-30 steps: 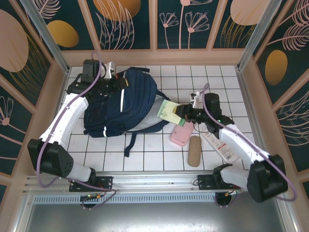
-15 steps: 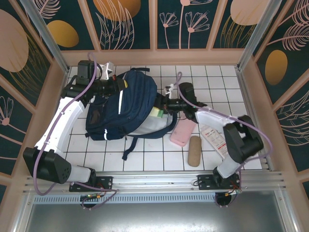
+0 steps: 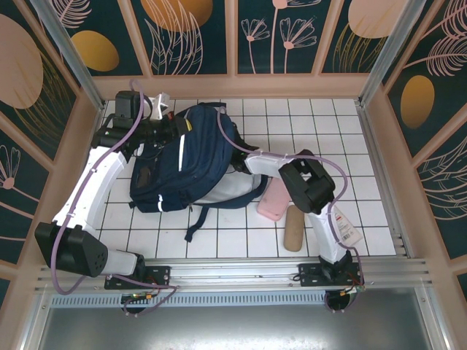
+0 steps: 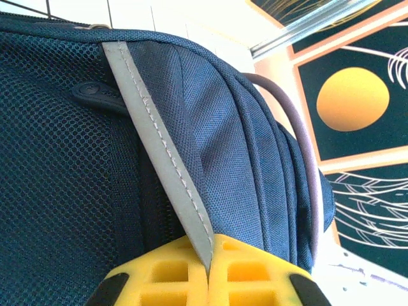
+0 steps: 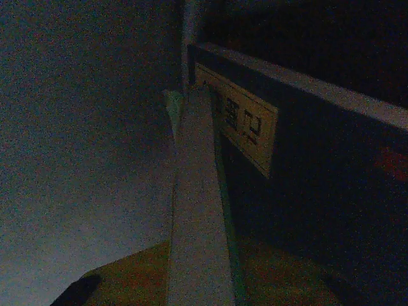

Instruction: Pack the student bag

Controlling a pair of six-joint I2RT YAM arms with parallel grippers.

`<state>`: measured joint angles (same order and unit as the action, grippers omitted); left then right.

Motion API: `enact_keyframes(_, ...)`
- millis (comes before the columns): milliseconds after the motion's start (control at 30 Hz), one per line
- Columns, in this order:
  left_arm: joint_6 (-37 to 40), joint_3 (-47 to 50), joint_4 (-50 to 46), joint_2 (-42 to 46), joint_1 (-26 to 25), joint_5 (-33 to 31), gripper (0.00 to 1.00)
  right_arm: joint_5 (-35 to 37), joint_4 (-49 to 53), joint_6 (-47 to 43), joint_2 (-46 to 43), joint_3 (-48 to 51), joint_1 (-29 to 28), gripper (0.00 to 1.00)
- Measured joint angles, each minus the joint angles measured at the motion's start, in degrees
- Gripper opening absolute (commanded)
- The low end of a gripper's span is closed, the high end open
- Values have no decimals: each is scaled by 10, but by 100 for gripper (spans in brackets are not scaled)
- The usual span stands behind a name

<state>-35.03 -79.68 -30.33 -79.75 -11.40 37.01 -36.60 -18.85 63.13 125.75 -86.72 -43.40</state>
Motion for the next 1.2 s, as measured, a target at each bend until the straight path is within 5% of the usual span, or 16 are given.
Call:
enact_keyframes(167, -2, 3, 4, 2, 8, -2, 0, 42, 54, -19, 11, -40, -25, 68)
enact_keyframes(400, -12, 11, 6, 20, 24, -12, 0, 97, 89, -68, -33, -19, -31, 85)
enact_keyframes(467, -14, 12, 7, 21, 26, -14, 0, 111, 100, -81, -48, -7, -30, 97)
enact_keyframes(933, -30, 25, 27, 21, 43, -15, 0, 107, 110, -128, -99, 46, -23, 92)
enact_keyframes(1200, -38, 33, 37, 26, 48, -17, 0, 174, 182, -177, -144, 53, -17, 93)
